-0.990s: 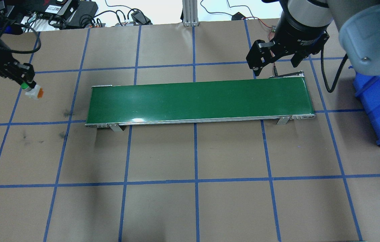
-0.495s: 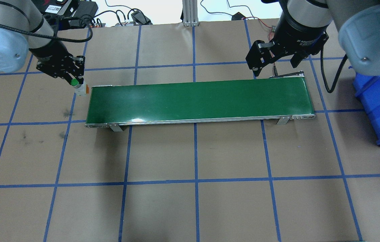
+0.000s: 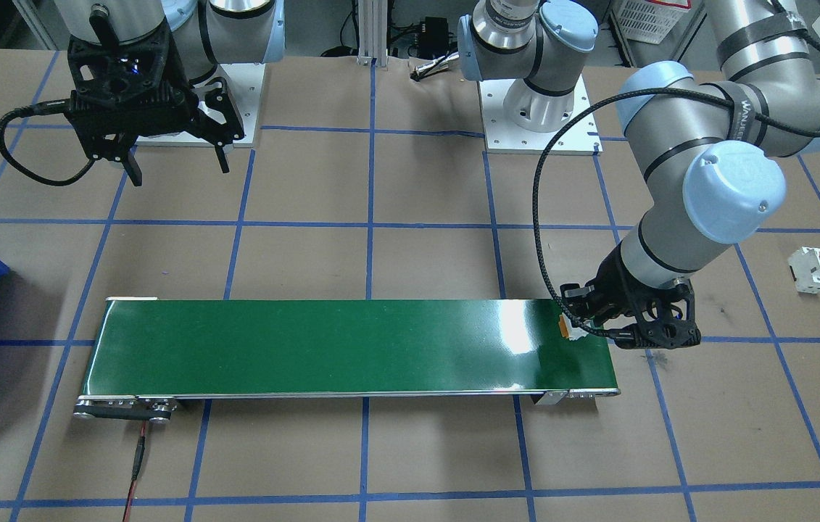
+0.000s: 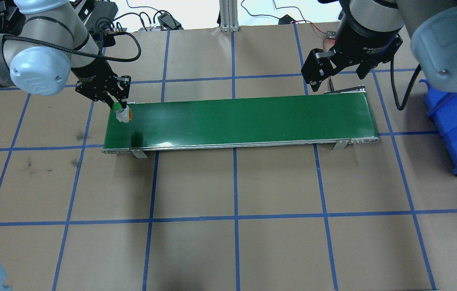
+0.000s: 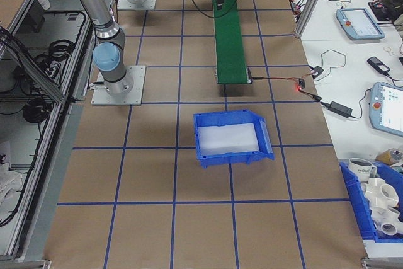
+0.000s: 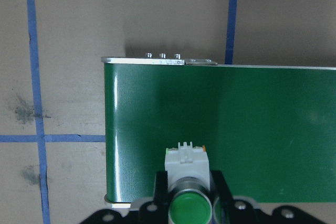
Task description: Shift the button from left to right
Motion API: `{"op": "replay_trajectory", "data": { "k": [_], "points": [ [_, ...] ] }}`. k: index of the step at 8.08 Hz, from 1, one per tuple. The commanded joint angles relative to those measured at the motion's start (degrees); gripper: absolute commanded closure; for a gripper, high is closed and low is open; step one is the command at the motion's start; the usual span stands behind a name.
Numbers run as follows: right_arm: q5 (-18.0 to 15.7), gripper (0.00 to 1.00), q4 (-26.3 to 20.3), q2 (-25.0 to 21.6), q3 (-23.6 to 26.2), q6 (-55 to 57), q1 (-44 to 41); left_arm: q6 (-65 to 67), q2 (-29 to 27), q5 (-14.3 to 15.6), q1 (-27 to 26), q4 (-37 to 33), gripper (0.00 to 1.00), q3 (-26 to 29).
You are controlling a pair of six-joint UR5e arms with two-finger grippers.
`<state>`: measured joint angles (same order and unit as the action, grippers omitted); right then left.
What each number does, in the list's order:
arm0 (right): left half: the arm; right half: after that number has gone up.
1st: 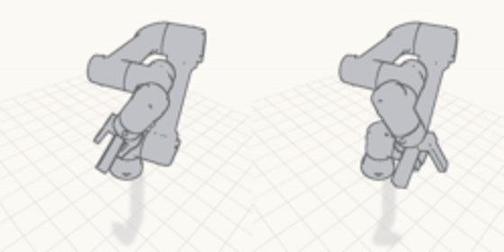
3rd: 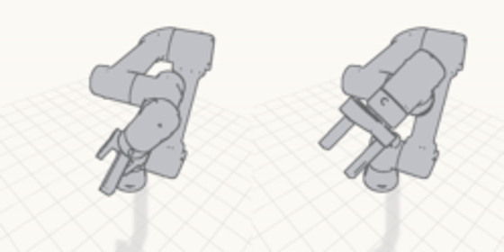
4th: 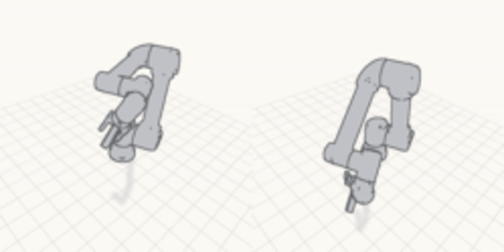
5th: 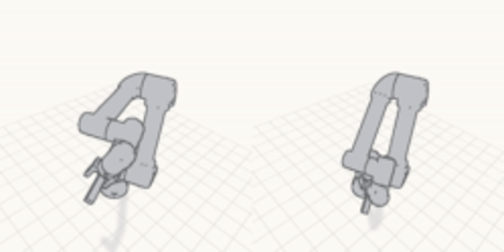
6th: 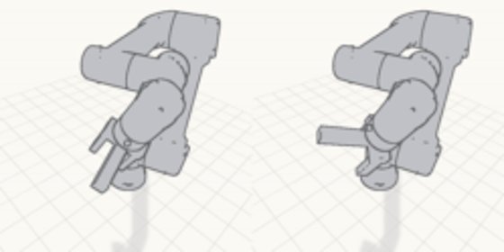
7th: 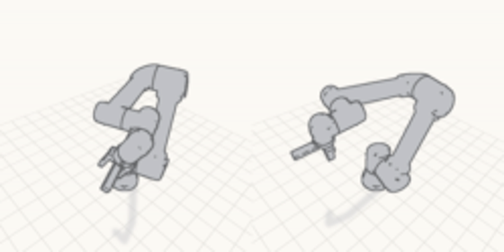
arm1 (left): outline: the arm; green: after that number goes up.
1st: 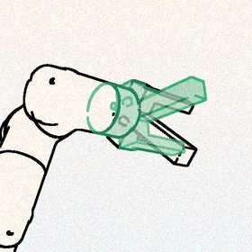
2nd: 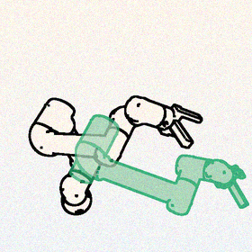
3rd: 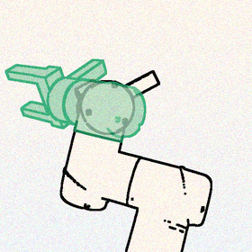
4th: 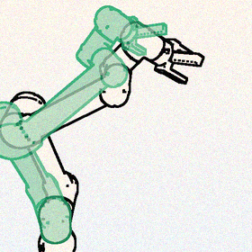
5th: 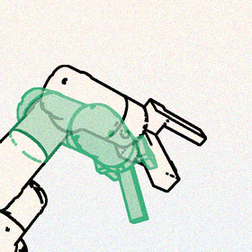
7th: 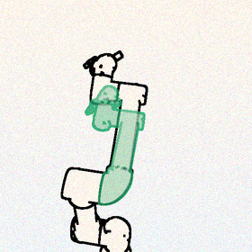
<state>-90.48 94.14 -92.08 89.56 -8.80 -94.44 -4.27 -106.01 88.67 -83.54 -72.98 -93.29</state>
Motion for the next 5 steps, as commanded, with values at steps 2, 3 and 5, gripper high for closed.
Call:
{"op": "replay_trajectory", "data": {
  "k": [2,3,5],
  "points": [
    [-0.2,0.00,-1.7,0.0,-0.5,0.2,0.0,-21.0,0.6,-0.1,-0.6,0.0,0.78,-0.7],
    [0.2,0.00,-3.3,-0.1,-0.5,0.2,-0.1,-27.8,1.2,0.0,-0.6,-0.2,0.78,-1.6],
    [0.0,0.00,-6.9,0.0,-0.6,0.1,0.0,-49.8,0.9,0.4,-0.3,0.6,0.78,-2.0]
  ]
}}
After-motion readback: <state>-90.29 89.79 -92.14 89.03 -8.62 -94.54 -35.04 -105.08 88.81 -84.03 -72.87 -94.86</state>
